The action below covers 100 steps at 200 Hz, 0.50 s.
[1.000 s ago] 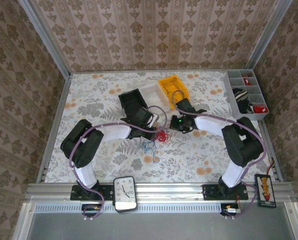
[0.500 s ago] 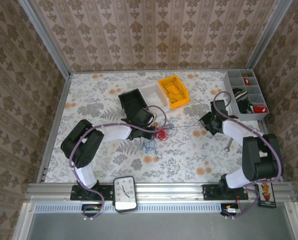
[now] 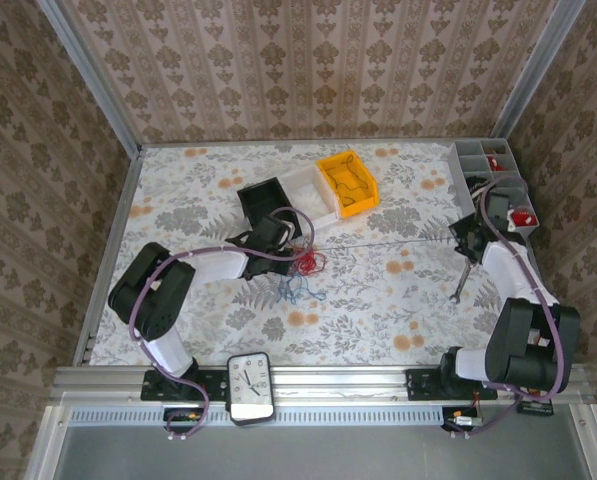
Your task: Untangle the cables
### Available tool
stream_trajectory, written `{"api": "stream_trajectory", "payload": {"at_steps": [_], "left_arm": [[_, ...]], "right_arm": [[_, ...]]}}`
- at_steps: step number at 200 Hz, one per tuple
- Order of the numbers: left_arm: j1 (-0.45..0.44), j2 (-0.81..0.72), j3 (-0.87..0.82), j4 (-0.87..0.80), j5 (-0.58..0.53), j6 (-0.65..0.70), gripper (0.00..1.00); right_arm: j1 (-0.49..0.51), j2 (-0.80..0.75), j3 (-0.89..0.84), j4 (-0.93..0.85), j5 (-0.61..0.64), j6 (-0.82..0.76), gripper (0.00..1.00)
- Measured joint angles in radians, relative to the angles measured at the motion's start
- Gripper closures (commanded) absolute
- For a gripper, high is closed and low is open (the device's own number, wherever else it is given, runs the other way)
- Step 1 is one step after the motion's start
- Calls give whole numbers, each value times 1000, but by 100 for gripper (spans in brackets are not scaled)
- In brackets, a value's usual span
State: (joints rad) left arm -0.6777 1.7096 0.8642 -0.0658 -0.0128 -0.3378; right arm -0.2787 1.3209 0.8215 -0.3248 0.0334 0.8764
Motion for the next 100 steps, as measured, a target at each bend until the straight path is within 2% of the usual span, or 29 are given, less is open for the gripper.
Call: {"api": "stream_trajectory", "payload": {"at_steps": [58, 100], "left_arm": [[8, -18, -23, -2, -11, 0, 87], [58, -73, -78, -21, -44, -22, 87]], "right_arm": [[-153, -34, 58, -35, 29, -11, 100], [-237, -46, 96, -62, 42, -10, 100]]}}
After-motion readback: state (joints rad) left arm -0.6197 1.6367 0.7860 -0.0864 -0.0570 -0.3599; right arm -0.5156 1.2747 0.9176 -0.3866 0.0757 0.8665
